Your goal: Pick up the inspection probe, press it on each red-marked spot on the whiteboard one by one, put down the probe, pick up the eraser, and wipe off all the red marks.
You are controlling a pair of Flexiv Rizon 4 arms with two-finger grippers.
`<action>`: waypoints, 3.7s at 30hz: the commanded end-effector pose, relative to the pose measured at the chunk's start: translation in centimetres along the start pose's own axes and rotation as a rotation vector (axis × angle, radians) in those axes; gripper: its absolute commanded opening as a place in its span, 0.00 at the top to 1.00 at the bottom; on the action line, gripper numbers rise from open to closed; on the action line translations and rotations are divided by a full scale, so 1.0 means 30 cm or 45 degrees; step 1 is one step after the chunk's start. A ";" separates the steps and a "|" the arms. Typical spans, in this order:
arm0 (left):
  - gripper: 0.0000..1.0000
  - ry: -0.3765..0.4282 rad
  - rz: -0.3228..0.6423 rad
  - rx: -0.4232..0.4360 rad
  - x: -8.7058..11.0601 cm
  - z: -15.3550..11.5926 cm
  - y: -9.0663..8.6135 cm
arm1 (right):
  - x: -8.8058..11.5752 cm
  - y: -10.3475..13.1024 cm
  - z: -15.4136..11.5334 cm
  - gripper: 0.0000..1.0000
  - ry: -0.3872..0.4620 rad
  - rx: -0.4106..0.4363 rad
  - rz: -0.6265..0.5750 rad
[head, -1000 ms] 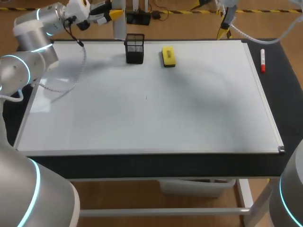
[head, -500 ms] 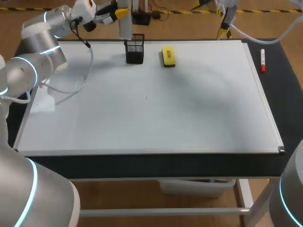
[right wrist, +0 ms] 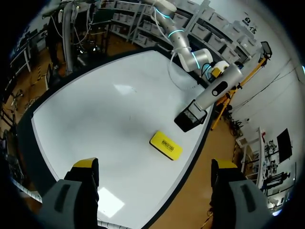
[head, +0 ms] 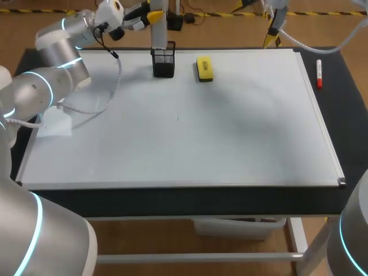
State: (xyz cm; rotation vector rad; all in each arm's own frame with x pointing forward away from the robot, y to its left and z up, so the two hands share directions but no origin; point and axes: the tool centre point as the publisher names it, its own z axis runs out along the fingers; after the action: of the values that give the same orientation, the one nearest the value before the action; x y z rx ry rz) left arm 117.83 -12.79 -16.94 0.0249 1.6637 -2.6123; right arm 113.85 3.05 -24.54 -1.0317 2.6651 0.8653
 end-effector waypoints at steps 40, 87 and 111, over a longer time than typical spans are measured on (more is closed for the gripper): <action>1.00 0.803 -0.097 -0.017 -0.120 -0.038 0.217 | 0.002 0.002 -0.005 0.00 0.005 0.005 -0.002; 0.61 1.095 -0.198 -0.024 -0.105 -0.101 0.331 | 0.002 0.002 -0.005 0.00 0.005 0.005 -0.002; 0.00 0.991 -0.192 -0.312 -0.096 -0.141 0.328 | 0.002 0.002 -0.005 0.00 0.005 0.005 -0.002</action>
State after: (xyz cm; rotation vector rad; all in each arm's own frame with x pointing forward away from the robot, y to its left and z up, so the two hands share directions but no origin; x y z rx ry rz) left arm 120.55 -13.48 -27.92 -0.1576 1.9622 -2.3561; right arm 113.85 3.05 -24.55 -1.0316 2.6651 0.8653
